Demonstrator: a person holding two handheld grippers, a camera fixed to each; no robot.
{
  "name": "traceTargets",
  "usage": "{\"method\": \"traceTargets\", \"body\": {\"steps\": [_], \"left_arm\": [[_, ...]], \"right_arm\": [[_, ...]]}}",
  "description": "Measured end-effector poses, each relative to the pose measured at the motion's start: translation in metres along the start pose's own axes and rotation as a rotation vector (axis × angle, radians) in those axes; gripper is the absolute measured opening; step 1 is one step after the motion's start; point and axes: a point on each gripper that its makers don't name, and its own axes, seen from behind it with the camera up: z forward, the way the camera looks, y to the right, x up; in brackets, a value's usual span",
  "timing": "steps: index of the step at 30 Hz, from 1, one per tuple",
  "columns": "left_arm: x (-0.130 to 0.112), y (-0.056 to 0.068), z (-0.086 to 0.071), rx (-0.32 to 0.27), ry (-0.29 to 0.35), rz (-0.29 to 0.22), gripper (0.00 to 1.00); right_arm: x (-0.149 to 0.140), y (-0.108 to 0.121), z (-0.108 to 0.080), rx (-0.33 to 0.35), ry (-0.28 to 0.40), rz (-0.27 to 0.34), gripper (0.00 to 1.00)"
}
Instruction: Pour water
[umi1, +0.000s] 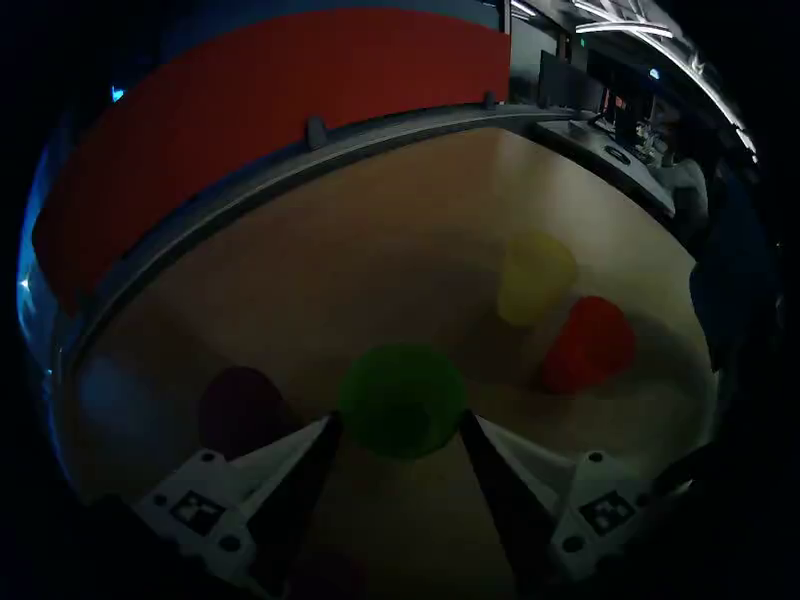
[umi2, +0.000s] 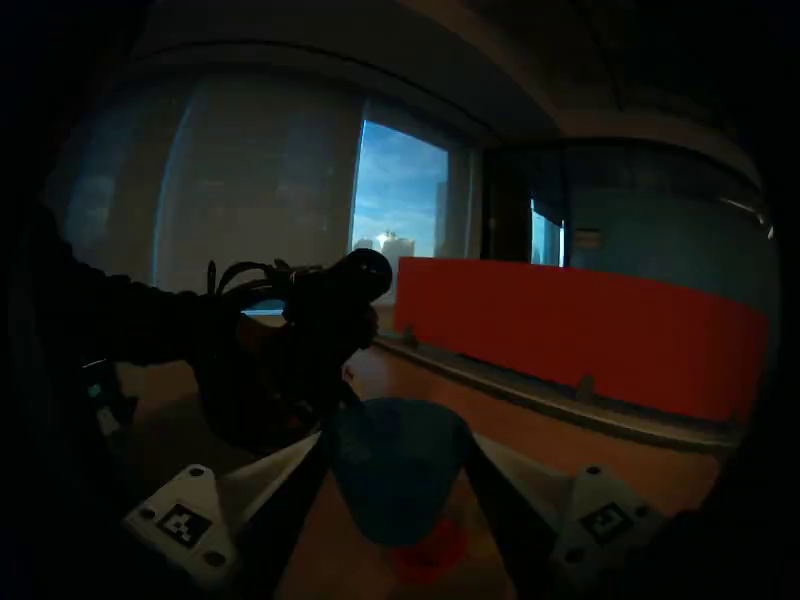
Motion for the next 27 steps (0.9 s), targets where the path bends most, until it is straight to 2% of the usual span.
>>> {"method": "traceTargets", "body": {"steps": [14,27], "left_arm": [[0.015,0.003,-0.020,-0.023,0.069,-0.003,0.85],[0.023,0.005,-0.030,-0.042,0.126,-0.008,0.85]], "right_arm": [[0.008,-0.002,-0.003,-0.006,0.007,-0.009,0.95],[0.013,-0.006,-0.002,-0.005,0.010,-0.016,0.95]]}}
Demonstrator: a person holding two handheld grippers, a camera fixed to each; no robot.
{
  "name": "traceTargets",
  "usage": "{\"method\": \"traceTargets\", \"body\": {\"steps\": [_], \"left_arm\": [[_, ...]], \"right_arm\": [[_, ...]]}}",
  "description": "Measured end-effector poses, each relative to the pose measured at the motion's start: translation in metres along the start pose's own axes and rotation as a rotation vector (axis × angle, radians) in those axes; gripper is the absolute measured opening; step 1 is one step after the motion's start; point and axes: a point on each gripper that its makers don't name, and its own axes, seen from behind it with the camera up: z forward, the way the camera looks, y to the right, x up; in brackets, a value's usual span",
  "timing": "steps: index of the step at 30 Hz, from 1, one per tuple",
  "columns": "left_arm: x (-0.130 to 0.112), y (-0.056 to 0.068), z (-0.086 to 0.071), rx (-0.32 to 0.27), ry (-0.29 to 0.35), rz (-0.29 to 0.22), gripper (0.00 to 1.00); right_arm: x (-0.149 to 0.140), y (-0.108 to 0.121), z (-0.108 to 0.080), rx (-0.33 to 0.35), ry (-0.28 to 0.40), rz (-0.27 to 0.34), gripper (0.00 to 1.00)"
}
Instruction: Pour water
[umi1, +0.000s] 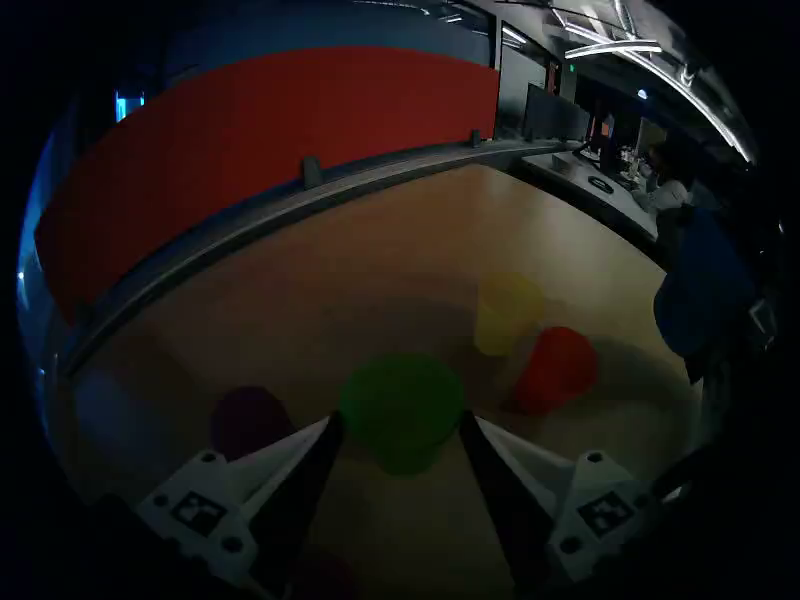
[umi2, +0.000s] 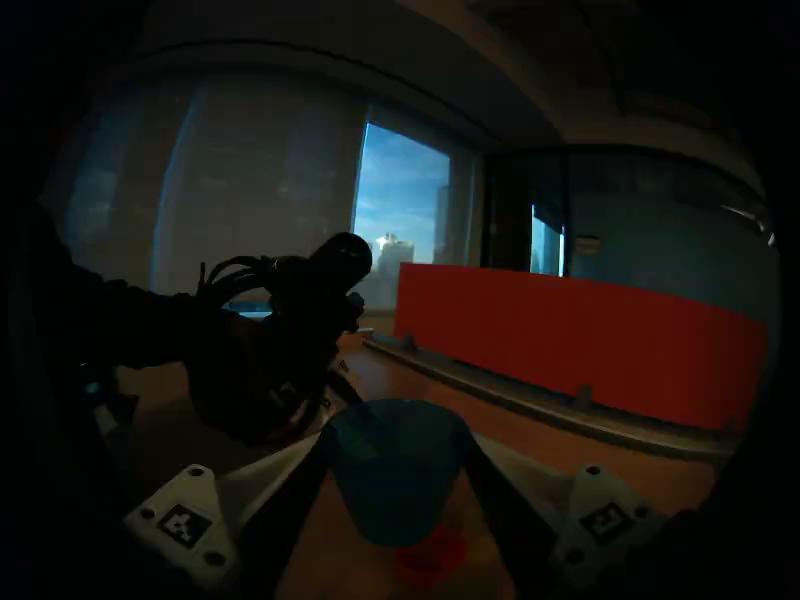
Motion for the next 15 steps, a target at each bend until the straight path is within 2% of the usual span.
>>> {"method": "traceTargets", "body": {"steps": [7,15], "left_arm": [[0.009,0.004,-0.008,-0.018,0.050,-0.008,0.85],[0.029,0.017,-0.030,-0.051,0.163,0.022,0.84]], "right_arm": [[0.000,-0.001,0.000,0.000,0.000,-0.001,0.95],[0.000,0.000,0.000,-0.004,0.001,0.000,0.95]]}}
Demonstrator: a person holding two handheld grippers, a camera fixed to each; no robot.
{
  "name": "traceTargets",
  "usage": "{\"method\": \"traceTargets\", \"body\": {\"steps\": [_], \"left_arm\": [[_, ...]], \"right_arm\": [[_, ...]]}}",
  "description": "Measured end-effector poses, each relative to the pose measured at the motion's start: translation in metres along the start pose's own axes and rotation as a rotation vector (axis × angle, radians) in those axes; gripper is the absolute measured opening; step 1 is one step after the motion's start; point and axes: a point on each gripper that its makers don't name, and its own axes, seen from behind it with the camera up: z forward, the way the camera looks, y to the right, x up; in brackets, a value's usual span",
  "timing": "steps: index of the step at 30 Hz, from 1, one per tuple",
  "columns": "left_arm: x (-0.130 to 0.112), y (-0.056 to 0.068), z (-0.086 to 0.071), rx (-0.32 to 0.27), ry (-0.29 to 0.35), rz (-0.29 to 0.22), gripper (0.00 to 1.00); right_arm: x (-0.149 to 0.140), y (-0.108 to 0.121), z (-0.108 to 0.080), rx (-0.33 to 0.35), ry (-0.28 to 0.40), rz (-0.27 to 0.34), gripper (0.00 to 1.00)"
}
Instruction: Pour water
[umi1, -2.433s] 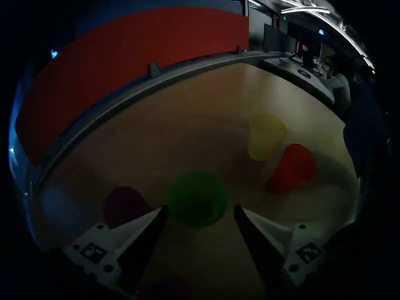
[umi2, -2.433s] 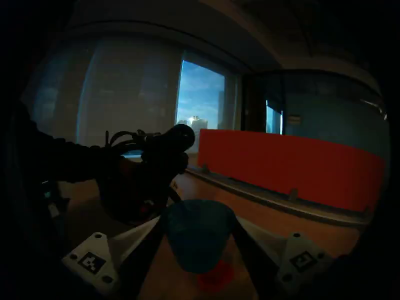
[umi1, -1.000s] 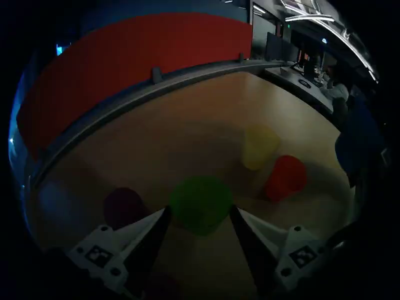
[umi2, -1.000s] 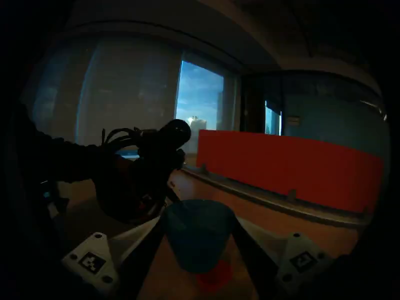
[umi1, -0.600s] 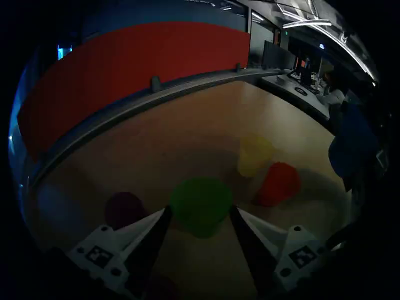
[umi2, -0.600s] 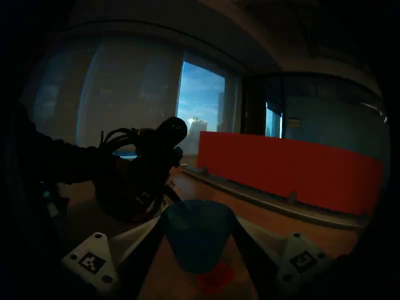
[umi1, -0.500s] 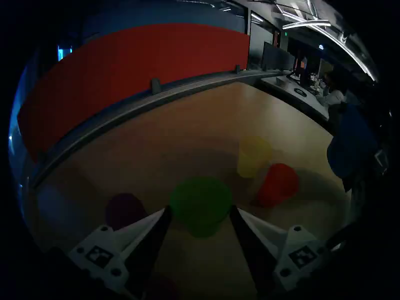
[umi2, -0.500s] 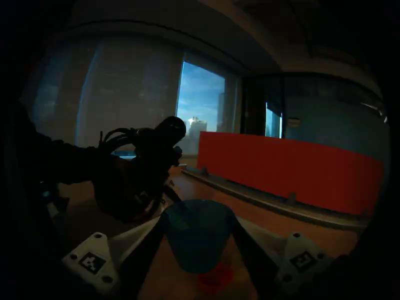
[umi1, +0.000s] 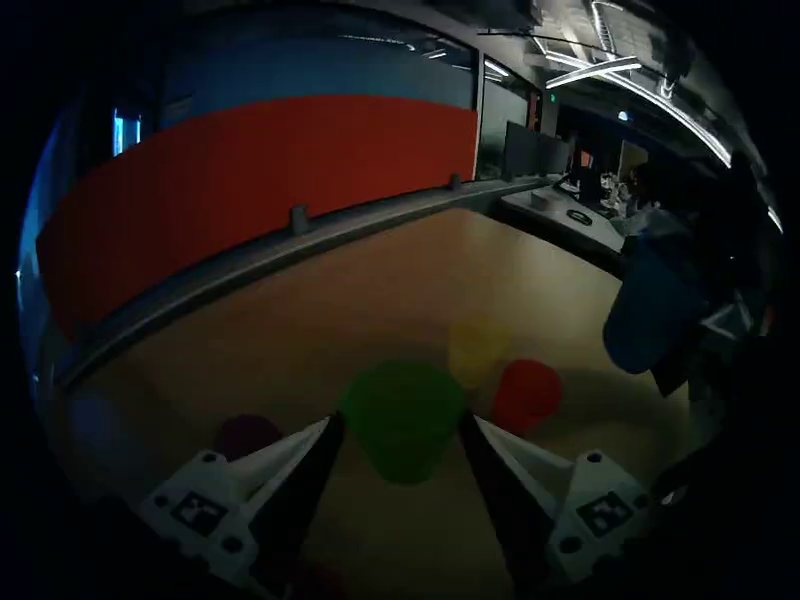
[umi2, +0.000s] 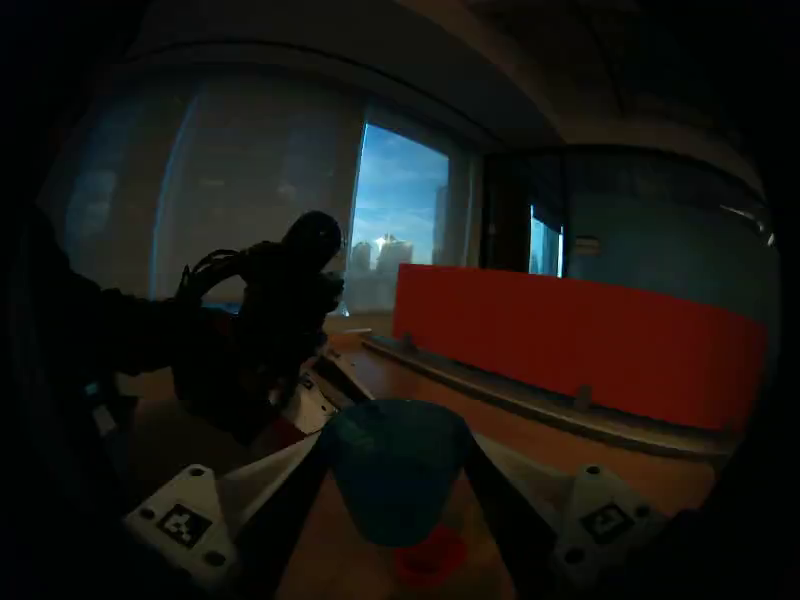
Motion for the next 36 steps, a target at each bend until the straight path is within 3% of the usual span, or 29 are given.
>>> {"method": "traceTargets", "body": {"steps": [8,14,23,36], "left_arm": [[0.019,0.008,-0.022,-0.018,0.115,0.015,0.84],[0.019,0.008,-0.032,-0.026,0.159,-0.015,0.84],[0.015,0.007,-0.034,-0.026,0.166,-0.026,0.84],[-0.002,0.011,-0.029,-0.018,0.115,-0.022,0.83]], "right_arm": [[0.000,-0.002,-0.001,0.000,0.003,0.000,0.95],[0.002,-0.002,-0.002,-0.002,0.004,-0.002,0.94],[0.005,-0.004,-0.001,-0.001,0.005,-0.007,0.94],[0.007,-0.004,-0.001,0.001,0.002,-0.012,0.94]]}}
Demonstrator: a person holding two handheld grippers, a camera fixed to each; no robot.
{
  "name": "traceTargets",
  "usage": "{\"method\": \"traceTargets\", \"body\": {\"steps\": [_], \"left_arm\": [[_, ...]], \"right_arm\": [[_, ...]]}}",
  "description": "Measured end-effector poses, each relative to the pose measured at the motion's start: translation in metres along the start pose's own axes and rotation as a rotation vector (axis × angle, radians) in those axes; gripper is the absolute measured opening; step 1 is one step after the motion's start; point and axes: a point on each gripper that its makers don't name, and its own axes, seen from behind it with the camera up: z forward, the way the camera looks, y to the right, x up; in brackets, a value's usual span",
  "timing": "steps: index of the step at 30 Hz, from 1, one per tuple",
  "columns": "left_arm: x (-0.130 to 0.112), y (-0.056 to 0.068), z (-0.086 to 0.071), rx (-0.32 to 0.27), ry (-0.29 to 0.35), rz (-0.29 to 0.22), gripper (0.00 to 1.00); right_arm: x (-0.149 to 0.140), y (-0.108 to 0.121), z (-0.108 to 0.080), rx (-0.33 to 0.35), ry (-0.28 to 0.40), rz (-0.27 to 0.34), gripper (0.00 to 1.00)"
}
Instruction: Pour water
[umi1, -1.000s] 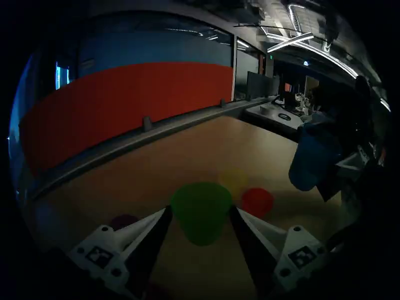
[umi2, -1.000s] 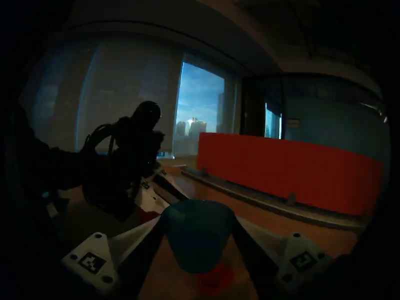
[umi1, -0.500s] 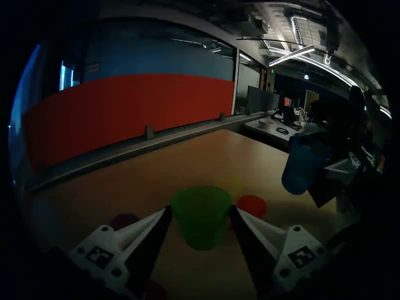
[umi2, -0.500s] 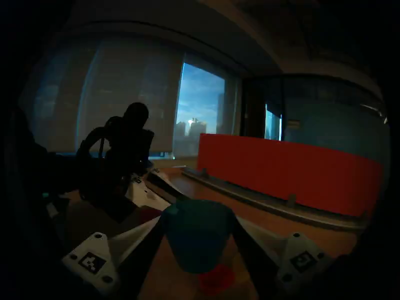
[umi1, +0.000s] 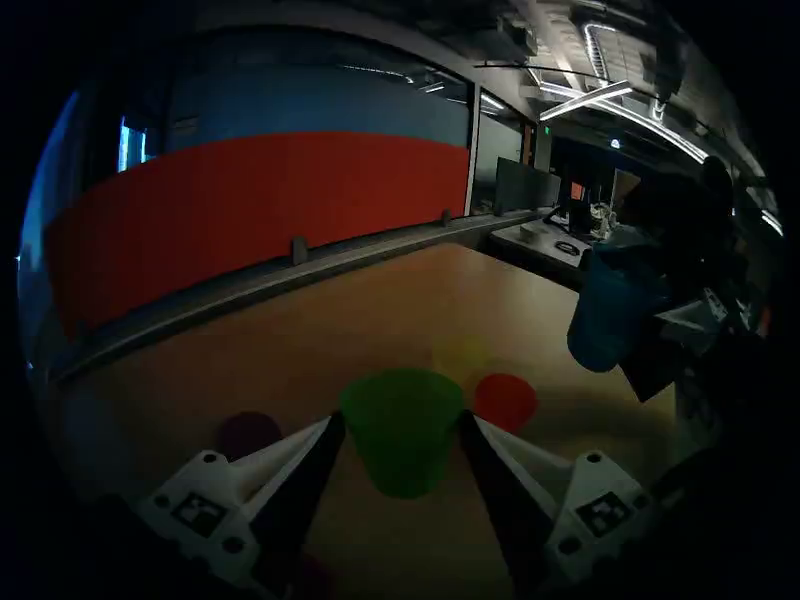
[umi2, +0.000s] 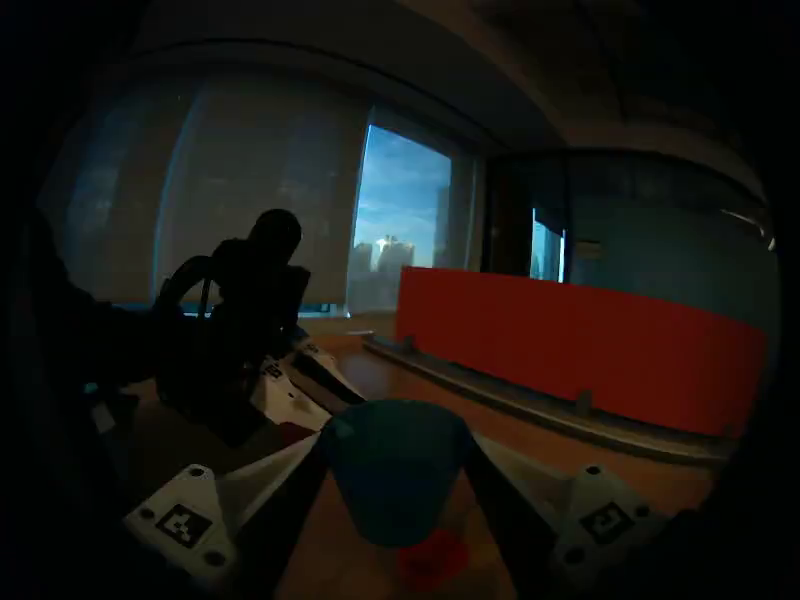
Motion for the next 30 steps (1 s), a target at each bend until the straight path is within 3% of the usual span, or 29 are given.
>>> {"method": "traceTargets", "body": {"steps": [18,30], "left_arm": [[-0.061,0.018,0.003,-0.013,-0.105,0.024,0.83],[-0.093,0.023,0.001,-0.014,-0.151,0.045,0.84]], "right_arm": [[-0.002,0.000,0.002,0.000,-0.011,-0.012,0.94],[-0.003,0.000,0.002,0.002,-0.017,-0.017,0.94]]}}
